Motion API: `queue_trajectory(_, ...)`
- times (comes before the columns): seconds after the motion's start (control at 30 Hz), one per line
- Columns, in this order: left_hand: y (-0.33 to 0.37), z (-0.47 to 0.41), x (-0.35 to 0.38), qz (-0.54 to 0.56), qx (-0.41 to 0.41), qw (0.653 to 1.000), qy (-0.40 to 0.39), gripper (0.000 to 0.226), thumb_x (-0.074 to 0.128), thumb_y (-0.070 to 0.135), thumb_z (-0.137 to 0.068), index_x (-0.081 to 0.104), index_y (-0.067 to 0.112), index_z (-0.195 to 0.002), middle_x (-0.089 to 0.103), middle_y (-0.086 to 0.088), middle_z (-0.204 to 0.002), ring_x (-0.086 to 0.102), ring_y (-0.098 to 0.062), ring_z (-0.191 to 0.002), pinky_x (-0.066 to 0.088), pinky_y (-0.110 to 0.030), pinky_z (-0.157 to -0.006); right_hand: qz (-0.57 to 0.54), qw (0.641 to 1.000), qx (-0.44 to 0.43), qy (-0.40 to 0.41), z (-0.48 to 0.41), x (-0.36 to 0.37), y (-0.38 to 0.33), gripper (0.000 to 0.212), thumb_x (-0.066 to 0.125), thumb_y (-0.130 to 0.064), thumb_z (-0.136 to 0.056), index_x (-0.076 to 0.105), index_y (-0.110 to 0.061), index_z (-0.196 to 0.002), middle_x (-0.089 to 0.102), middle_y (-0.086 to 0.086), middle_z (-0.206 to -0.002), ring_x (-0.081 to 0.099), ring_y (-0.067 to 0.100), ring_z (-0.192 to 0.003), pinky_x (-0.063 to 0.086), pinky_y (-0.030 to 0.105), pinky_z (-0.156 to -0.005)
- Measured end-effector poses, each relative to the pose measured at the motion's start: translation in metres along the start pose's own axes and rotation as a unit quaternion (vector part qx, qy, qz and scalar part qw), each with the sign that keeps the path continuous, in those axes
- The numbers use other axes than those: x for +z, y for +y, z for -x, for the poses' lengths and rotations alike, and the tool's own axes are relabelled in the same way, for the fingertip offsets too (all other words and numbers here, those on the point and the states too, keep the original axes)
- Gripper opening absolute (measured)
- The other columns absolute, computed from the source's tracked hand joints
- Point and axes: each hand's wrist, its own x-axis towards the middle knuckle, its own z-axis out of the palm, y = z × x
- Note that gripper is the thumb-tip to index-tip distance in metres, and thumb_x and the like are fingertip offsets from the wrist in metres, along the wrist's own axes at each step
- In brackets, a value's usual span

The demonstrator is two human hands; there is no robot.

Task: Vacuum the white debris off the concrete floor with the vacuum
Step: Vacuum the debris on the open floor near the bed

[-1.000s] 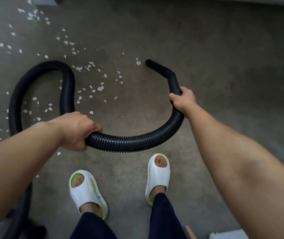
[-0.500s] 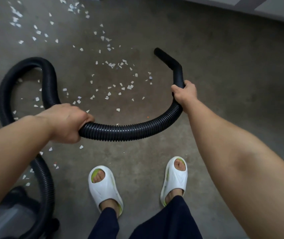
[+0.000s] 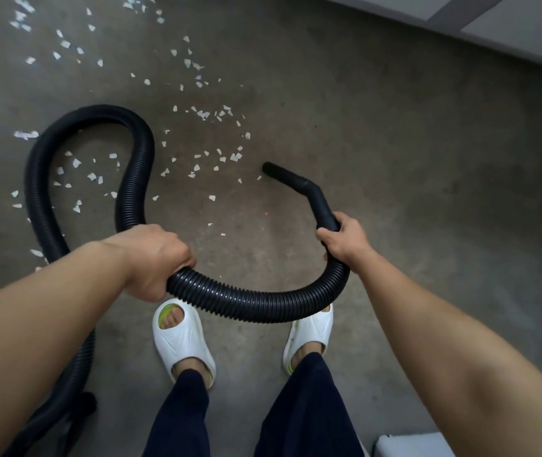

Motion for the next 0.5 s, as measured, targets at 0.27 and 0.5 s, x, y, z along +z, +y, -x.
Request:
queue_trajectory(0.27, 0.021, 0.028, 0.014, 0.010, -0.021, 0.995, -0.092, 0.009, 0.048, 0.024, -0.062, 0.047, 0.028, -0.070, 0.057, 0.010, -0.072, 0.061, -0.016, -0.081, 0.051, -0.029, -0.075, 0.059, 0.989, -0.035, -0.128, 0.034, 0.031, 0.017, 0.017, 0.066, -0.018, -0.074, 0.059, -0.019, -0.090, 0.057, 0.001, -0.070, 0.053, 0.019, -0.054, 0.058, 0.047, -0.067)
queue_trajectory(0.5, 0.039, 0.039, 0.033, 0.034, -0.036, 0.994, -0.101, 0.013, 0.050, 0.023, -0.062, 0.054, 0.025, -0.075, 0.060, 0.010, -0.072, 0.060, -0.014, -0.076, 0.053, -0.031, -0.074, 0.084, 0.986, -0.033, -0.138, 0.047, 0.037, 0.030, 0.016, 0.068, -0.018, -0.076, 0.056, -0.023, -0.085, 0.058, -0.001, -0.072, 0.056, 0.018, -0.061, 0.053, 0.036, -0.065)
